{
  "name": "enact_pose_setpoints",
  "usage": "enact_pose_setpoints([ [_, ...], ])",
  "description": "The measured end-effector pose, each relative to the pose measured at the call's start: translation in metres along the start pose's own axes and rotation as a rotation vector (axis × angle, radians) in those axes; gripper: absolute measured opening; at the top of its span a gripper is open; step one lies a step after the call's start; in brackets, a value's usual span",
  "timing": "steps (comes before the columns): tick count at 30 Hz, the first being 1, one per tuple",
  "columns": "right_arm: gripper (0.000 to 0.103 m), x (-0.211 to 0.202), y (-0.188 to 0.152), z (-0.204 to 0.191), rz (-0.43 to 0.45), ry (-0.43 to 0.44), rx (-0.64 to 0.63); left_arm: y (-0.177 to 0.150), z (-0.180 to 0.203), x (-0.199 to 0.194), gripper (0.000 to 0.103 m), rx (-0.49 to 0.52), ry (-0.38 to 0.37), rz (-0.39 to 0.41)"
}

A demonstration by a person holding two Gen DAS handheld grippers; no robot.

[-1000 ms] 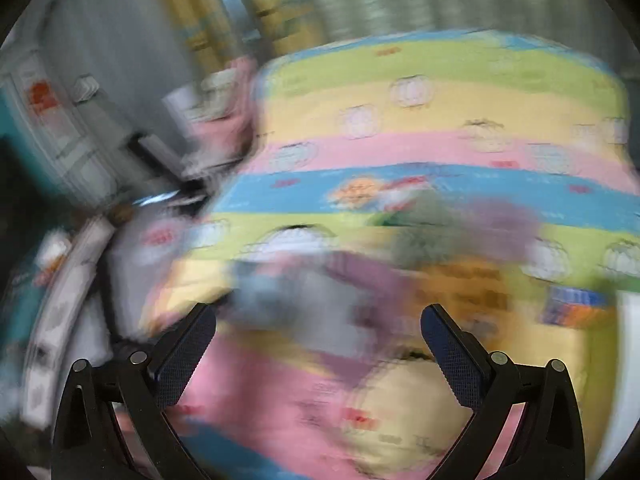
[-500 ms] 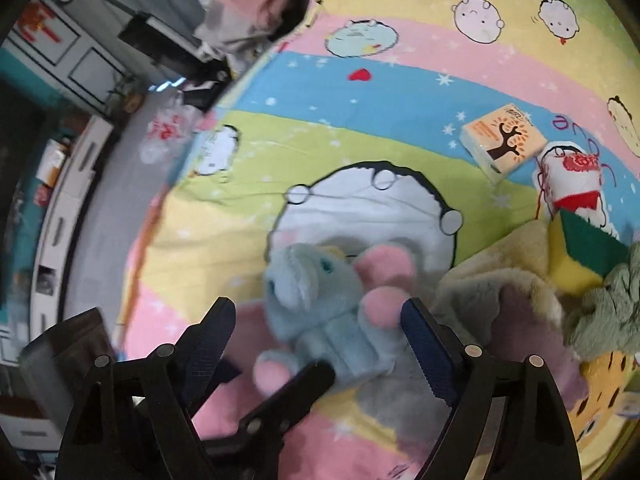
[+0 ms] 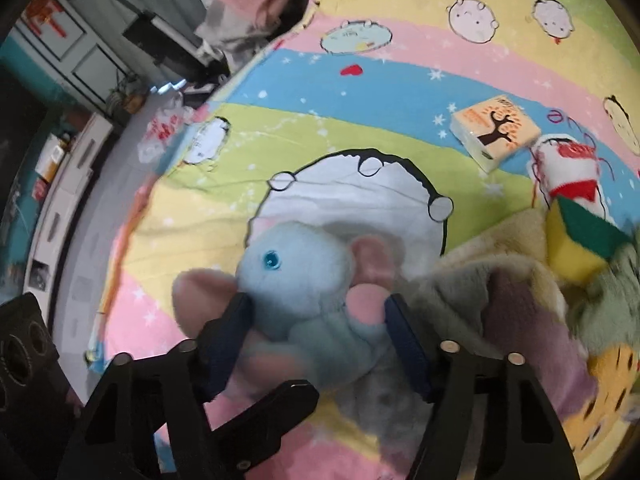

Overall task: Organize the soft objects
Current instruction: 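Carry the elephant in the right gripper into the green-edged box and release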

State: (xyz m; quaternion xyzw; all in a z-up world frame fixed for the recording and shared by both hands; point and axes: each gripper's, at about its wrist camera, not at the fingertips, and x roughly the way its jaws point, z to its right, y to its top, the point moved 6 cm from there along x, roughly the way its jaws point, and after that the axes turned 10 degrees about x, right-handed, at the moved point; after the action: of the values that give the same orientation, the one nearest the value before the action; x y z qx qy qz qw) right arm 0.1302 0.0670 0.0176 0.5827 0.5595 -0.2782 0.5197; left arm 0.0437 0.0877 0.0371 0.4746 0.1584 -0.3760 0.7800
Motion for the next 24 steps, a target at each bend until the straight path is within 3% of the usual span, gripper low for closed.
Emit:
enact_pose_setpoints([
  [1, 0.064, -0.007, -0.002, -0.001, 0.013, 0.024, 0.013, 0.002, 0.009, -0.005, 0.035, 0.017, -0.018, 0.012],
  [2, 0.045, -0.019, -0.006, 0.001, 0.035, 0.062, 0.032, 0.002, 0.02, -0.008, 0.034, 0.031, -0.074, 0.016],
  [4, 0.045, -0.038, -0.013, 0.001, 0.052, 0.165, 0.067, 0.003, 0.043, -0.015, 0.033, 0.085, -0.092, 0.018],
  [6, 0.045, -0.056, -0.018, 0.008, 0.104, 0.152, 0.085, 0.002, 0.065, -0.019, 0.033, 0.153, -0.085, 0.008],
  [10, 0.045, -0.086, -0.033, 0.027, 0.148, 0.202, 0.161, -0.005, 0.094, -0.028, 0.033, 0.205, -0.149, -0.015],
  [16, 0.045, -0.15, -0.05, 0.051, 0.282, 0.164, 0.202, -0.005, 0.161, -0.043, 0.033, 0.345, -0.239, -0.002],
  [24, 0.045, -0.25, -0.083, 0.118, 0.475, 0.081, 0.31, -0.02, 0.272, -0.044, 0.033, 0.528, -0.41, -0.027],
])
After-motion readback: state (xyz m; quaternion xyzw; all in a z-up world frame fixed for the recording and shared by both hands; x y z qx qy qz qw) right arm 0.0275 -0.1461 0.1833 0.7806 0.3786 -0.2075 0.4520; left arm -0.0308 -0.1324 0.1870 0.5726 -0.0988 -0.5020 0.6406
